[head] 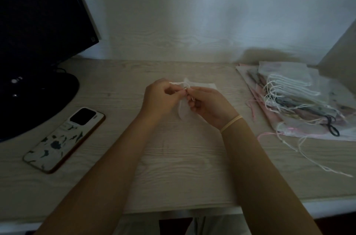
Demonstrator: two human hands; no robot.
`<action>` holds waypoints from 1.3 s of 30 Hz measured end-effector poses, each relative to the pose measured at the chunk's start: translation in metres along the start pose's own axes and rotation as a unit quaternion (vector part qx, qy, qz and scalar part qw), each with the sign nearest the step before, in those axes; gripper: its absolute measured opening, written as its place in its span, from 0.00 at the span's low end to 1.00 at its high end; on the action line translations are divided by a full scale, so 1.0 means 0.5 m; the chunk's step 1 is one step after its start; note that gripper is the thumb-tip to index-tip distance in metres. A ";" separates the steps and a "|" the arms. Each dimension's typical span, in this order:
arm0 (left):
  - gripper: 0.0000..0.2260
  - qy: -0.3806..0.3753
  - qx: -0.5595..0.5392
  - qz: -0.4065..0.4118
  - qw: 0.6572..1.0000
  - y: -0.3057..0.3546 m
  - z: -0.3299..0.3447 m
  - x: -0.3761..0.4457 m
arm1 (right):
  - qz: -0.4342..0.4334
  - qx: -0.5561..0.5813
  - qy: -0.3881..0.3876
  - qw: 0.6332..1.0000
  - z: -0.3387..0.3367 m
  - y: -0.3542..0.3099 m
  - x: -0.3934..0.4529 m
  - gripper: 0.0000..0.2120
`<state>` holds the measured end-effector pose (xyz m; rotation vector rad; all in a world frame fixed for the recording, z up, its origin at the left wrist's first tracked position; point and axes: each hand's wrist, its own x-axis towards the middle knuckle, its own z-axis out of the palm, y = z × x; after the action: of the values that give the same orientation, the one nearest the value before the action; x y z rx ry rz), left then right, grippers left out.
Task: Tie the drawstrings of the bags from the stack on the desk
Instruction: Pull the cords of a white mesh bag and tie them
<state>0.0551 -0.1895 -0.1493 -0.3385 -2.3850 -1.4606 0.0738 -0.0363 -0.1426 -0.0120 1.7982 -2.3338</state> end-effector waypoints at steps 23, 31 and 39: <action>0.23 -0.289 0.293 0.146 0.900 0.014 0.015 -0.008 | -0.188 -0.207 0.388 0.878 -0.050 -0.016 0.019 0.12; 0.35 -0.209 0.412 -0.027 0.887 0.035 -0.002 0.083 | -0.195 -0.279 0.352 0.872 -0.081 -0.084 -0.013 0.11; 0.12 -0.174 0.315 0.137 0.923 0.193 0.153 0.095 | -0.103 -0.594 0.479 0.638 -0.280 -0.169 -0.081 0.21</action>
<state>0.0350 -0.0765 -0.0845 -0.7706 -2.7736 -0.4868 0.0834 0.1247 -0.0938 1.0130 3.5860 -0.6145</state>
